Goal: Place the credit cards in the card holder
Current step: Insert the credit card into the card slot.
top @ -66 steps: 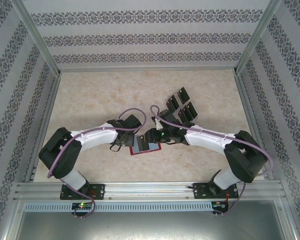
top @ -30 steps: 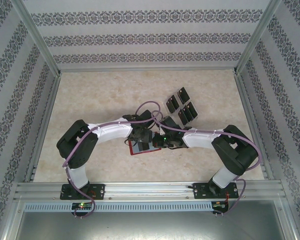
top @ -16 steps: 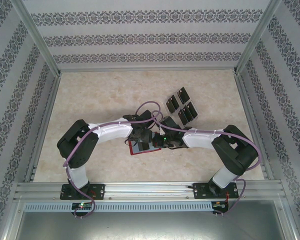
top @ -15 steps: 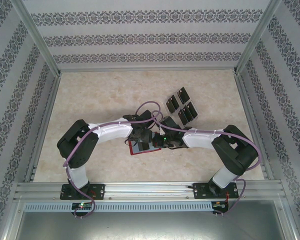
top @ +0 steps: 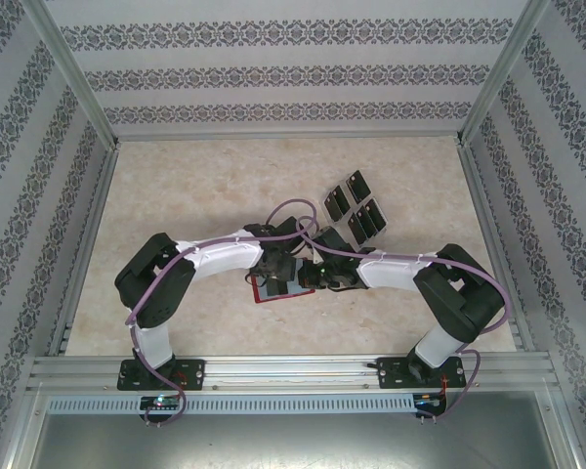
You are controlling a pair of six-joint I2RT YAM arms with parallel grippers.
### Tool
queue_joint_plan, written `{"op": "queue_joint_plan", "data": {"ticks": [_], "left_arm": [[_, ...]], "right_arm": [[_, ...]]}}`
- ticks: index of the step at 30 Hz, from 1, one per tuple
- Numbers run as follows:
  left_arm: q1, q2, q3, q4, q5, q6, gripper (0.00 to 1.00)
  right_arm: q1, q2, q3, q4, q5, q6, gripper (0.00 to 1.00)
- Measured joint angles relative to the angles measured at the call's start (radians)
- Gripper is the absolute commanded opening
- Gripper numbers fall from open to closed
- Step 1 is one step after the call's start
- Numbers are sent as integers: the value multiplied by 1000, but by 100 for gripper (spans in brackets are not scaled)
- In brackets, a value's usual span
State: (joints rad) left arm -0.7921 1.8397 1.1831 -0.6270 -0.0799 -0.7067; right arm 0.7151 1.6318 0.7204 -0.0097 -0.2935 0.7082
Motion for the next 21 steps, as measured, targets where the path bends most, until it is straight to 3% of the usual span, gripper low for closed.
{"op": "queue_joint_plan", "data": {"ticks": [21], "left_arm": [[0, -27, -45, -34, -78, 2, 66]], "right_arm": [[0, 0, 0, 0, 1, 0, 0]]}}
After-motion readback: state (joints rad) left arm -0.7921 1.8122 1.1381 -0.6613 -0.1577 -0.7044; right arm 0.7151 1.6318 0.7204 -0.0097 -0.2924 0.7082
